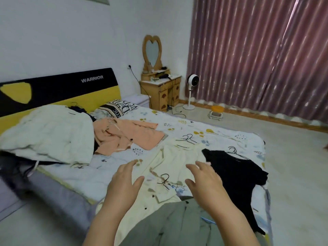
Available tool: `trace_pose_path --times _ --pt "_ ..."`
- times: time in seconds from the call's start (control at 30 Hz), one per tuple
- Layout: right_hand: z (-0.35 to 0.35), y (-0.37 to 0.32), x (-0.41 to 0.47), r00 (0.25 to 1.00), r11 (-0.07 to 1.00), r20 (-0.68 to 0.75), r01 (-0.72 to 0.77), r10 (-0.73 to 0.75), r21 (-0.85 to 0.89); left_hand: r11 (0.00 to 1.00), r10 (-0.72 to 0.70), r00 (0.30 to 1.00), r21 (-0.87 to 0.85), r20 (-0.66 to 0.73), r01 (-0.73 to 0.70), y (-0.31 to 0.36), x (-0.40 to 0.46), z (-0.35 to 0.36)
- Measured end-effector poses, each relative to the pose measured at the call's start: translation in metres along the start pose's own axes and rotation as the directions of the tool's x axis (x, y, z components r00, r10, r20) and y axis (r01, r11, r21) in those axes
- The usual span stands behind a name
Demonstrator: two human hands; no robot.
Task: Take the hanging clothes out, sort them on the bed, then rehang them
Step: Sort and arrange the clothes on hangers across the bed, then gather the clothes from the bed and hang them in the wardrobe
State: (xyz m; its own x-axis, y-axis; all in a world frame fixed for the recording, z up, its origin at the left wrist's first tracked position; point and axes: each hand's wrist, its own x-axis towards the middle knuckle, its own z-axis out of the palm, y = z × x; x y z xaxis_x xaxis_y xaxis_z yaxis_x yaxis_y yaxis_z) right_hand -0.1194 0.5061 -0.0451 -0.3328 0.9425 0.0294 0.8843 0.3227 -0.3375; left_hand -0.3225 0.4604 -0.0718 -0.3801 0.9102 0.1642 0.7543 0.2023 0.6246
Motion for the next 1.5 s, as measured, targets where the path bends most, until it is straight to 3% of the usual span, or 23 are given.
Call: trace_pose_path --times 0.43,0.77,1.17,1.5 --pt "0.06 -0.174 -0.027 0.945 0.957 0.152 0.286 -0.29 0.05 0.943 -0.314 0.93 0.048 -0.193 0.328 -0.136 -0.088 -0.141" --pt "0.125 -0.35 -0.002 0.912 0.94 0.233 0.335 -0.339 0.06 0.9 -0.398 0.895 0.106 -0.2 0.423 -0.278 -0.086 -0.254" --pt "0.198 -0.484 0.064 0.88 0.927 0.292 0.358 -0.375 0.113 0.888 -0.437 0.89 0.095 -0.133 0.45 -0.395 -0.018 -0.316" --pt "0.231 -0.553 0.215 0.836 0.877 0.269 0.443 -0.478 0.185 0.862 -0.461 0.881 0.184 -0.104 0.473 -0.463 0.113 -0.348"
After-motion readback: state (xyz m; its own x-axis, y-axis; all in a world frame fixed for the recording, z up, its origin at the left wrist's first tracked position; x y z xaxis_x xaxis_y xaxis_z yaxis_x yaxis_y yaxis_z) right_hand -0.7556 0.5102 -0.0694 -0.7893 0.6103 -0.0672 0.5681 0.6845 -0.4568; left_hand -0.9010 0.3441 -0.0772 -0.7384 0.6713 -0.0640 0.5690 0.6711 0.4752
